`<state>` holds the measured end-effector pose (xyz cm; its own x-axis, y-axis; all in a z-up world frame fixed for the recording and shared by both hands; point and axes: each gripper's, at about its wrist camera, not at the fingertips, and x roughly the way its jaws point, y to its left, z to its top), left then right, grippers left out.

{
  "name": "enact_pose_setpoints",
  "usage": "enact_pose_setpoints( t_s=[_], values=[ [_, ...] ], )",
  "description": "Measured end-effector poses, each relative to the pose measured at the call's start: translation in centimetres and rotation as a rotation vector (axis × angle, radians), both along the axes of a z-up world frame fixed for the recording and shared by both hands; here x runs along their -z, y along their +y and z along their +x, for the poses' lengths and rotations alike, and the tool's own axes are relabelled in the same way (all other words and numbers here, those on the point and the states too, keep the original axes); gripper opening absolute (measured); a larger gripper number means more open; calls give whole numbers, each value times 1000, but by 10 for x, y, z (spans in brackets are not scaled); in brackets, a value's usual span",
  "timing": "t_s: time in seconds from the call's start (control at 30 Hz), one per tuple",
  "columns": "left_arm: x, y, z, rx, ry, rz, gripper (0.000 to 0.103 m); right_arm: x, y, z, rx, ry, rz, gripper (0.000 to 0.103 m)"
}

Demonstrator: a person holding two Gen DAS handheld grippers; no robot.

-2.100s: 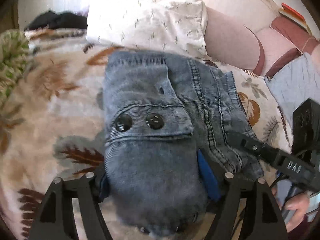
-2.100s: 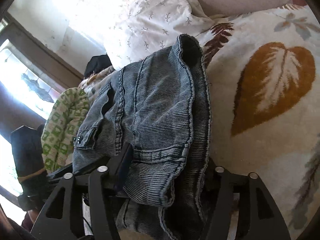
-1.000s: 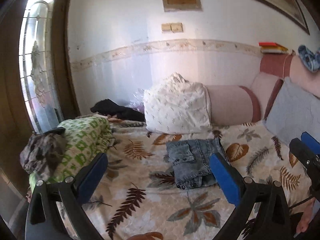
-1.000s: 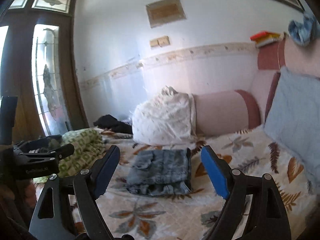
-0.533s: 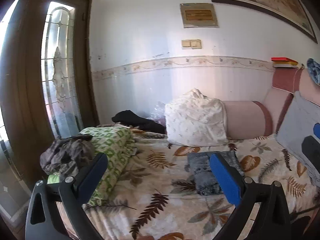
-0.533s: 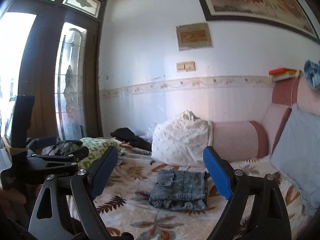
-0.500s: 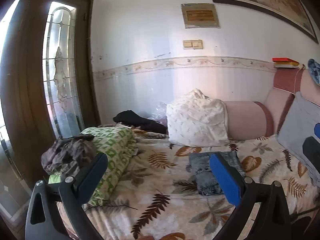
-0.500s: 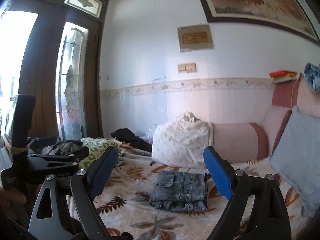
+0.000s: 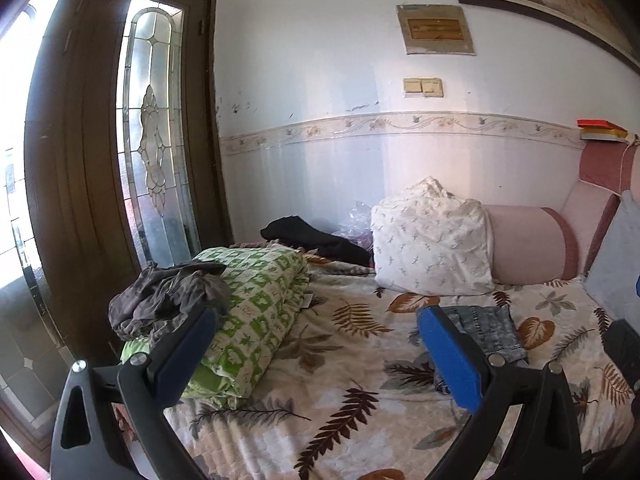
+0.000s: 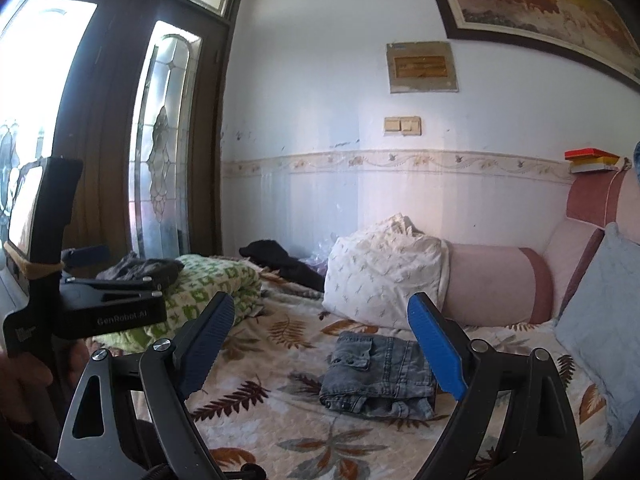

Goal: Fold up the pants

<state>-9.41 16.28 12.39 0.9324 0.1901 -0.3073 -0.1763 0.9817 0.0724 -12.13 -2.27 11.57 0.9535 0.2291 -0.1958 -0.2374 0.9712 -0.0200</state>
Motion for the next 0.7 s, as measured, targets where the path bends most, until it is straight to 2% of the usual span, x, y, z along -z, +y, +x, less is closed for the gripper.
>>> enact_pose_setpoints(
  t_s=[0.7],
  values=[
    [9,15,9,-35,22,-10,103,15,22,13,-39,50,-42,89]
  ],
)
